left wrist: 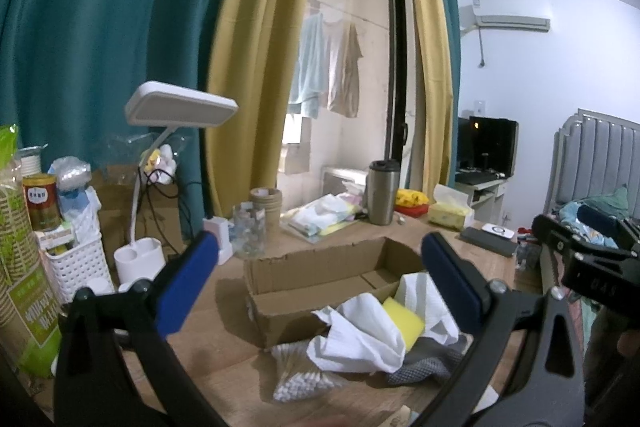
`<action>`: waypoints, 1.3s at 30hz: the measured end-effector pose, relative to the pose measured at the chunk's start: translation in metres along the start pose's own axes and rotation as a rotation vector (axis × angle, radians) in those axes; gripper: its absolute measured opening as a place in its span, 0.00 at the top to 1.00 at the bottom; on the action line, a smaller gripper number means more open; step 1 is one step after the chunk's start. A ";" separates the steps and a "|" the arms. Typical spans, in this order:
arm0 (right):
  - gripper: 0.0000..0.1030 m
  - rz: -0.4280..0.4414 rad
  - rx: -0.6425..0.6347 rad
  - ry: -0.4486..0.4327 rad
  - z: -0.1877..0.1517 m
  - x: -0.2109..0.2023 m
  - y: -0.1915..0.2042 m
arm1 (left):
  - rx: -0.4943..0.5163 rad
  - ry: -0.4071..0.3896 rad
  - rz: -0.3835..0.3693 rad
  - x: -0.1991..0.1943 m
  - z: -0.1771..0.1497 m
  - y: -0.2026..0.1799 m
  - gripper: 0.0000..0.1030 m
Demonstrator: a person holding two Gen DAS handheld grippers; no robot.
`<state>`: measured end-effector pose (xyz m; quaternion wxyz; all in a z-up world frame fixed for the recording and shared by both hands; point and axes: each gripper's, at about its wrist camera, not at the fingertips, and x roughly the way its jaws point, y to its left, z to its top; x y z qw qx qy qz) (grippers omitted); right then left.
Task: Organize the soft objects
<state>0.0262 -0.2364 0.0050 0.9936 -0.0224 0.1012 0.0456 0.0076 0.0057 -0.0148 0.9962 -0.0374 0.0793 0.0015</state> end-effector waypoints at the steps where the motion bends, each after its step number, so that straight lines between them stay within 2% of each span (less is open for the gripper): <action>1: 0.08 0.001 -0.001 0.000 0.001 0.000 0.000 | -0.001 0.000 0.000 0.000 0.000 0.000 0.01; 19: 0.08 0.026 -0.018 0.017 -0.003 0.003 0.004 | 0.005 0.021 0.019 0.004 -0.004 0.001 0.01; 30: 0.08 0.064 -0.039 0.078 -0.014 0.029 0.006 | -0.035 0.117 0.043 0.028 -0.020 0.012 0.01; 36: 0.08 0.069 -0.039 0.120 -0.024 0.056 -0.004 | -0.033 0.211 0.052 0.051 -0.034 0.011 0.01; 39: 0.08 0.072 -0.034 0.154 -0.033 0.074 -0.013 | -0.015 0.284 0.045 0.066 -0.047 0.004 0.01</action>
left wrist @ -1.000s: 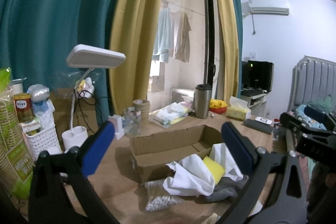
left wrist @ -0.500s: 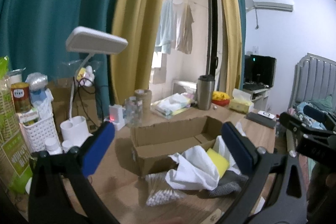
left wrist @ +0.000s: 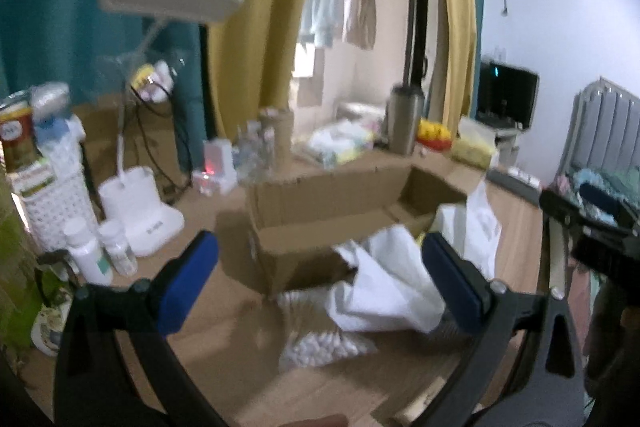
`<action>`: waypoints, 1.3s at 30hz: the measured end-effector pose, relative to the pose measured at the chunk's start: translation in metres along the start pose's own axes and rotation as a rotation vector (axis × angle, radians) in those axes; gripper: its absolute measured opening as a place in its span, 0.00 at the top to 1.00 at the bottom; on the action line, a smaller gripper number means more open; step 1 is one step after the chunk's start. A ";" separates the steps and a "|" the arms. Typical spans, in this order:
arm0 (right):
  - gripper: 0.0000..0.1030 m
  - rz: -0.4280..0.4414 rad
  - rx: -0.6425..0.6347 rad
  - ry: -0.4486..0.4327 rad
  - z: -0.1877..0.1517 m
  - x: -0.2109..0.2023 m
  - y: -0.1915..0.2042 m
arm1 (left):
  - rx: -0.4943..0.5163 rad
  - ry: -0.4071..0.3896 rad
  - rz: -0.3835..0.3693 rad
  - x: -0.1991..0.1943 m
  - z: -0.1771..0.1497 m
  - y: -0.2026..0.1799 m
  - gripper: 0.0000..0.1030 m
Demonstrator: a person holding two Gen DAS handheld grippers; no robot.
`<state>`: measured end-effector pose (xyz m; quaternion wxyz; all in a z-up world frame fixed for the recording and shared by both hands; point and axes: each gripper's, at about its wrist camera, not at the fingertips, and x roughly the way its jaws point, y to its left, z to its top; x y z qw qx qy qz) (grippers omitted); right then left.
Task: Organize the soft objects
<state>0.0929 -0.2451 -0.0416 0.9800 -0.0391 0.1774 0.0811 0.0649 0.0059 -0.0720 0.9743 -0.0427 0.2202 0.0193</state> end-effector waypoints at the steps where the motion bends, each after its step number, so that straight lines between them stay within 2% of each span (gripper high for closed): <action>1: 0.08 0.003 0.004 0.010 -0.002 0.004 -0.002 | 0.007 0.029 -0.005 0.007 -0.002 -0.003 0.01; 4: 0.08 0.039 0.040 0.059 -0.009 0.021 -0.010 | 0.022 0.099 -0.023 0.024 -0.007 -0.012 0.01; 8: 0.08 0.080 0.079 0.126 -0.020 0.045 -0.016 | 0.045 0.124 -0.049 0.037 -0.008 -0.025 0.01; 12: 0.08 0.113 0.093 0.186 -0.027 0.066 -0.019 | 0.067 0.203 -0.066 0.055 -0.013 -0.035 0.01; 16: 0.08 0.170 0.097 0.251 -0.033 0.088 -0.015 | 0.049 0.237 -0.073 0.065 -0.017 -0.035 0.02; 17: 0.08 0.188 0.104 0.266 -0.034 0.091 -0.014 | 0.047 0.239 -0.073 0.065 -0.017 -0.034 0.11; 18: 0.08 0.201 0.109 0.276 -0.036 0.094 -0.012 | 0.051 0.242 -0.078 0.065 -0.018 -0.035 0.26; 20: 0.08 0.228 0.118 0.294 -0.039 0.096 -0.009 | 0.070 0.264 -0.092 0.069 -0.020 -0.038 0.42; 22: 0.08 0.249 0.115 0.312 -0.042 0.098 -0.005 | 0.084 0.290 -0.116 0.074 -0.023 -0.041 0.49; 24: 0.20 0.276 0.112 0.320 -0.044 0.099 0.000 | 0.094 0.294 -0.121 0.074 -0.025 -0.043 0.53; 26: 0.51 0.282 0.104 0.328 -0.044 0.100 0.003 | 0.095 0.292 -0.127 0.073 -0.025 -0.044 0.55; 28: 0.64 0.282 0.093 0.334 -0.044 0.099 0.006 | 0.092 0.292 -0.131 0.072 -0.025 -0.043 0.63; 34: 0.88 0.297 0.075 0.304 -0.040 0.092 0.006 | 0.086 0.259 -0.159 0.062 -0.022 -0.043 0.80; 39: 0.90 0.284 0.074 0.254 -0.029 0.079 0.002 | 0.095 0.229 -0.187 0.054 -0.017 -0.046 0.86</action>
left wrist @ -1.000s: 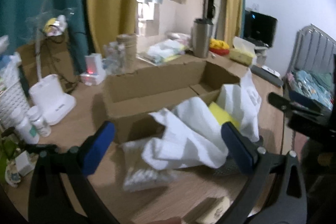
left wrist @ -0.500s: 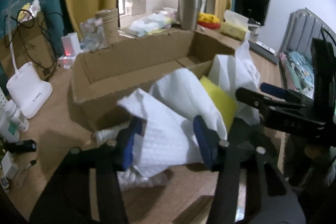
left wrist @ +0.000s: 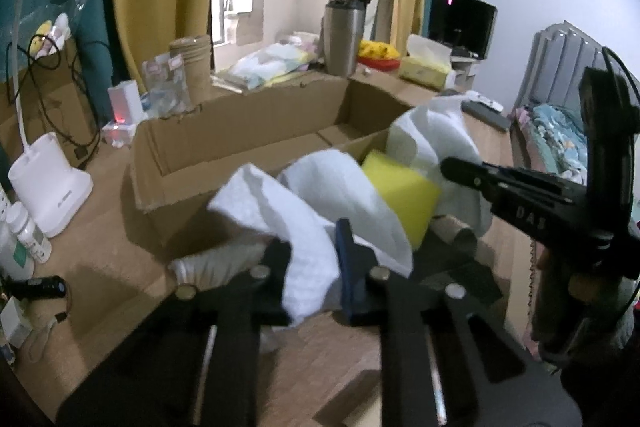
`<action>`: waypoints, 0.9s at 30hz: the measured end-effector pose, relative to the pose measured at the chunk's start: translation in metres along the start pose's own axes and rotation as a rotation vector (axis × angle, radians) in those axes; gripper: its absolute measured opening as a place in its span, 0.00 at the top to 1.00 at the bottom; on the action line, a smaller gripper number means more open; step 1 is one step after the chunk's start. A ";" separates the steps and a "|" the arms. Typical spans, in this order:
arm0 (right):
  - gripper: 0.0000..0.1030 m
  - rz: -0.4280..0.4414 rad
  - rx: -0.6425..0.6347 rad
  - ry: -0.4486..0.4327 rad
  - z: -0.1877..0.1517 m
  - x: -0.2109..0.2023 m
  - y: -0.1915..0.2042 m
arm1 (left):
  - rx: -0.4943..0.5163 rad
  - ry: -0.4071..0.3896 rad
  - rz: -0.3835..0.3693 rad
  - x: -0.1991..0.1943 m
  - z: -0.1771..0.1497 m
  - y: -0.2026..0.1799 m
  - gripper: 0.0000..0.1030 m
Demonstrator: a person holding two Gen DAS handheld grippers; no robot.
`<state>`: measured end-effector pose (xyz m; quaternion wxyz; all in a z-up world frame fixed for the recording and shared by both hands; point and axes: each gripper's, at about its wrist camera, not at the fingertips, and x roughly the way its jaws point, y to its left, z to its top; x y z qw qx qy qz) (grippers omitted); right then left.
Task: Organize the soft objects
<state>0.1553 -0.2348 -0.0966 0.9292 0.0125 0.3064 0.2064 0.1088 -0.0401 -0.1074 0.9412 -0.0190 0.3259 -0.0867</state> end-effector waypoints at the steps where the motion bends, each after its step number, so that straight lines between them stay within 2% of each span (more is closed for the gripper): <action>1: 0.90 -0.001 -0.002 -0.010 0.002 -0.004 0.001 | 0.003 -0.011 -0.007 -0.003 0.001 -0.001 0.87; 15: 0.90 -0.039 -0.009 -0.130 0.019 -0.048 0.006 | -0.073 -0.129 -0.005 -0.050 0.013 0.021 0.88; 27: 0.90 -0.005 -0.031 -0.259 0.043 -0.071 0.023 | -0.100 -0.248 0.002 -0.086 0.034 0.031 0.88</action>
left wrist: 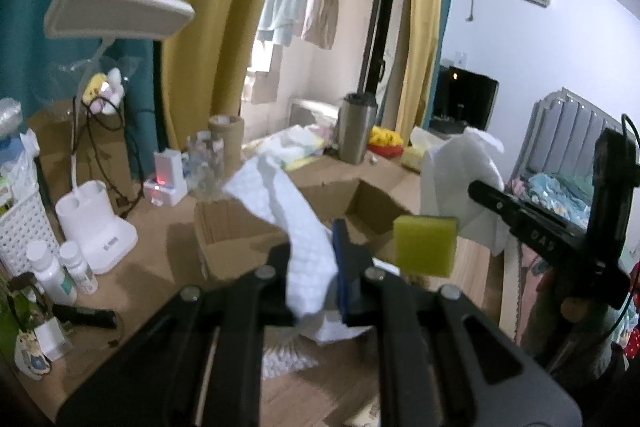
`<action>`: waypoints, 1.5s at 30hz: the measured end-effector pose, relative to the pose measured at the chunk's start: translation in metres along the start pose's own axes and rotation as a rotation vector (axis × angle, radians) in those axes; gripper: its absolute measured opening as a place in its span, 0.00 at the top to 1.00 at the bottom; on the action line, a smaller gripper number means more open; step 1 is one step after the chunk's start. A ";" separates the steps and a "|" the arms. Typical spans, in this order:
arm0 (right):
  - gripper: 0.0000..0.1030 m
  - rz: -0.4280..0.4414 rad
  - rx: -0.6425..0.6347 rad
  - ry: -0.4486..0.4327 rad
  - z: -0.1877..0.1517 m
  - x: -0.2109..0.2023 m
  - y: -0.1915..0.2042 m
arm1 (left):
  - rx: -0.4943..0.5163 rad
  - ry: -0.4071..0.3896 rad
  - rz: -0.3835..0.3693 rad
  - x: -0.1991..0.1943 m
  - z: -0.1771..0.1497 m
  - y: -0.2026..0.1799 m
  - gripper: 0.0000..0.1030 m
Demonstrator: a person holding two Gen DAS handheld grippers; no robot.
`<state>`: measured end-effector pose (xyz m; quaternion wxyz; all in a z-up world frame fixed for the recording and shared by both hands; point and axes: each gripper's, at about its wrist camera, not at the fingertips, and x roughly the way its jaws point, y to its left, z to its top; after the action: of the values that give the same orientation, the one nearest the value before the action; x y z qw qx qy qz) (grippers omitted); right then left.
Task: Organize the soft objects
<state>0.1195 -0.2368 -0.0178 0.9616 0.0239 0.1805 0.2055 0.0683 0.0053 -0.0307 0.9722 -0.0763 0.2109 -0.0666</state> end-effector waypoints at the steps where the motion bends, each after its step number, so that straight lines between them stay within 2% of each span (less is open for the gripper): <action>1: 0.90 0.014 -0.012 0.010 0.002 0.002 0.002 | -0.001 -0.008 0.001 -0.001 0.003 0.000 0.88; 2: 0.90 0.019 -0.035 0.035 0.003 0.007 0.006 | -0.001 -0.014 0.002 -0.002 0.005 0.000 0.88; 7: 0.90 0.033 -0.029 0.034 0.001 0.008 0.009 | -0.011 -0.040 0.008 -0.006 0.014 0.000 0.88; 16: 0.90 0.137 -0.016 0.030 0.004 0.005 0.026 | -0.024 -0.071 -0.026 0.002 0.028 -0.012 0.88; 25: 0.90 0.279 0.021 -0.009 0.018 -0.007 0.034 | -0.002 0.074 -0.073 0.044 0.004 -0.032 0.88; 35: 0.90 0.268 0.003 -0.053 0.033 -0.020 0.035 | -0.007 0.043 -0.037 0.034 0.014 -0.020 0.88; 45: 0.90 0.236 0.015 -0.036 0.036 -0.008 0.021 | 0.013 -0.026 -0.006 0.025 0.041 -0.007 0.88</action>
<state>0.1169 -0.2196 0.0209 0.9336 0.0561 0.1604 0.3153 0.1073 -0.0010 -0.0022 0.9752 -0.0715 0.1976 -0.0698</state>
